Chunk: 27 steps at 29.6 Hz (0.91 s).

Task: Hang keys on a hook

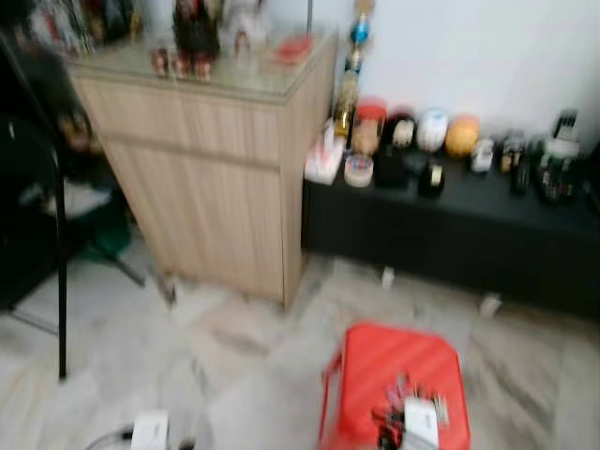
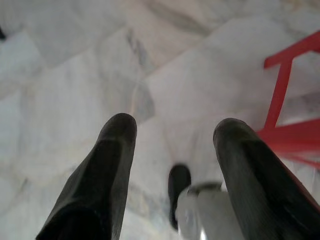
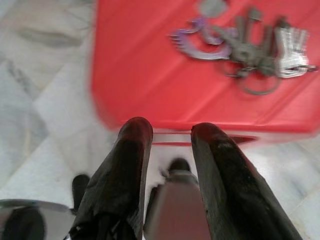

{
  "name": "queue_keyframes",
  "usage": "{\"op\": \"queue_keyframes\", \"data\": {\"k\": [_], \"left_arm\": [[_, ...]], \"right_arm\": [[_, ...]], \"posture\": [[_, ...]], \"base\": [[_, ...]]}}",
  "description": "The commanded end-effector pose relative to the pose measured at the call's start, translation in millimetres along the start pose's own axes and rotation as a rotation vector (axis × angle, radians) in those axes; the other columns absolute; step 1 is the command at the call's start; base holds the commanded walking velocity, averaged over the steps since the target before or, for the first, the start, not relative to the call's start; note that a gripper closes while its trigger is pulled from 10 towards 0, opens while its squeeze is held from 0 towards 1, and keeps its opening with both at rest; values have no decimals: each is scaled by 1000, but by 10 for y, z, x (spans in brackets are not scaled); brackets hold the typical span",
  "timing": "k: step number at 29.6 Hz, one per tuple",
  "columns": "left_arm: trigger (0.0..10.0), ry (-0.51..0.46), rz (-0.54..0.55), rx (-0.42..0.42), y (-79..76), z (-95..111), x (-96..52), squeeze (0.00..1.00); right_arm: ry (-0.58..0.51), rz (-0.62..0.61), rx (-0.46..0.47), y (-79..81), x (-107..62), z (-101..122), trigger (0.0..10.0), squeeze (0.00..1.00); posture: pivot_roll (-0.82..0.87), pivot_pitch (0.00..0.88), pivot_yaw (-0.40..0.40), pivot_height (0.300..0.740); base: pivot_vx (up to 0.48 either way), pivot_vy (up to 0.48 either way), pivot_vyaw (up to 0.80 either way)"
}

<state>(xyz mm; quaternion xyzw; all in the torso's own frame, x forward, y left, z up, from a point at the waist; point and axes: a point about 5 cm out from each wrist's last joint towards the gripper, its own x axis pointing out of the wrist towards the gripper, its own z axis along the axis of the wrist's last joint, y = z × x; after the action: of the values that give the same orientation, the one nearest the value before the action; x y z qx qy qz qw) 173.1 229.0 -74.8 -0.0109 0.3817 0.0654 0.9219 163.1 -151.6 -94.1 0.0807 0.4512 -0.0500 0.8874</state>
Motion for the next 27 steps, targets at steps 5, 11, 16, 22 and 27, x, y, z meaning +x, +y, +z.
{"op": "queue_keyframes", "data": {"k": [5,11,16,22,27], "left_arm": [[10000,-3,11,-10,0,-24,-11,0],[10000,-98,24,-31,60,137,7,0],[10000,-256,45,-88,140,409,17,0],[10000,-456,-10,-46,63,684,-41,0],[10000,-544,-35,-30,-3,766,-111,0]], "right_arm": [[-32,-21,1,-43,-10,7,10000,0],[-125,-33,23,-60,-28,66,10000,0],[-413,-67,-13,-38,-5,765,10000,0],[-592,-49,7,-61,-110,950,10000,0],[-673,-13,-22,-44,-183,1003,10000,0]], "posture": [[80,16,-24,740],[77,10,-35,740],[56,7,-44,740],[50,0,-65,740],[50,0,-71,740]], "base": [[0,0,0],[0,0,0],[0,0,0],[0,0,0],[0,0,0]]}}
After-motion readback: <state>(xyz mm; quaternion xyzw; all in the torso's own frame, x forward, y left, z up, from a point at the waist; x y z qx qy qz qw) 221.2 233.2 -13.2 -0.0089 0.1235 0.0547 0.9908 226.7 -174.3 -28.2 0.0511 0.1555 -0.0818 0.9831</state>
